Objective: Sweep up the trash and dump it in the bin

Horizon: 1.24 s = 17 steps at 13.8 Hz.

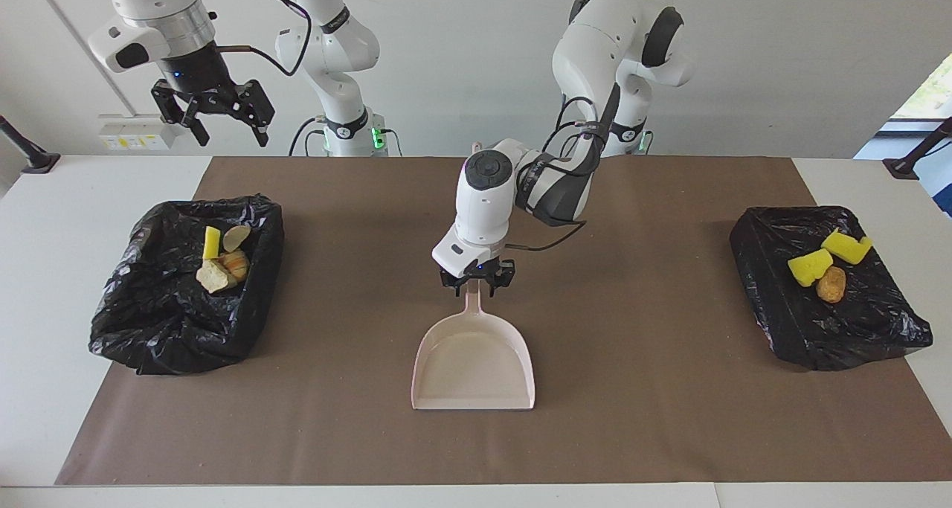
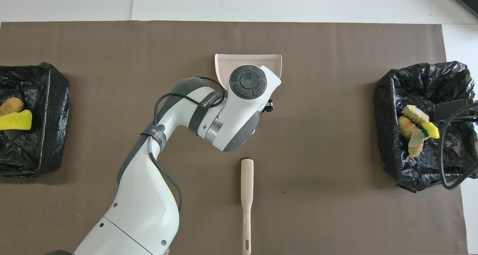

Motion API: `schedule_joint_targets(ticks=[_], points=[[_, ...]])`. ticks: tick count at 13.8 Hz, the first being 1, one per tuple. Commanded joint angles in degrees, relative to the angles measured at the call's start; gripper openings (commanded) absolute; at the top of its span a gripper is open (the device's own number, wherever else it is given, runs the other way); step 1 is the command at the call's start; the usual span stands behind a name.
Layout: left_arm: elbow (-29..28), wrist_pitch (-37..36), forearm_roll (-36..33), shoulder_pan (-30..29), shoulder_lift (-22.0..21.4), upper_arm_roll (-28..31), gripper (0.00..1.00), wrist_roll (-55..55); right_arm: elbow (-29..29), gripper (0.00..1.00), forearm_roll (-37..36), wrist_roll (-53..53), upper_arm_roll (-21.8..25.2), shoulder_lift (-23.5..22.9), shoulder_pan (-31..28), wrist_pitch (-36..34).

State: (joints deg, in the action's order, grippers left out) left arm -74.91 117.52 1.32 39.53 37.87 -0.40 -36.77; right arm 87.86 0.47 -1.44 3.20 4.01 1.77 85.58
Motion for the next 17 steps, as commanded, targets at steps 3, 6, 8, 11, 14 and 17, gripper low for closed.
schedule_joint_targets(ticks=[3, 6, 8, 11, 14, 17], points=[[-4.4, -1.2, 0.0, -1.5, -8.4, 1.9, 1.00, 6.1, -0.7, 1.00, 0.9, 1.5, -0.6, -0.1, -0.7, -0.5], [-9.4, -3.5, -0.6, -5.1, -15.2, 1.9, 1.00, 14.2, -0.7, 1.00, 0.9, 1.5, -0.7, -0.1, -0.7, -0.5], [-10.2, -6.4, -1.8, -8.1, -18.8, 1.9, 1.00, 18.0, -0.7, 1.00, 0.9, 1.5, -0.7, -0.1, -0.7, -0.5], [-11.1, -11.2, -1.8, -13.9, -24.7, 1.9, 1.00, 28.6, -0.6, 1.00, 0.9, 1.5, -0.7, -0.1, -0.7, -0.1], [-11.1, -16.1, -1.8, -20.3, -29.6, 1.9, 1.00, 38.6, -0.5, 1.00, 0.8, 1.5, -0.7, 0.0, -0.6, -0.1], [-10.9, -19.1, -1.8, -25.6, -33.6, 1.9, 1.00, 46.1, -0.5, 1.00, 0.9, 1.5, -0.7, 0.0, -0.5, -0.1]])
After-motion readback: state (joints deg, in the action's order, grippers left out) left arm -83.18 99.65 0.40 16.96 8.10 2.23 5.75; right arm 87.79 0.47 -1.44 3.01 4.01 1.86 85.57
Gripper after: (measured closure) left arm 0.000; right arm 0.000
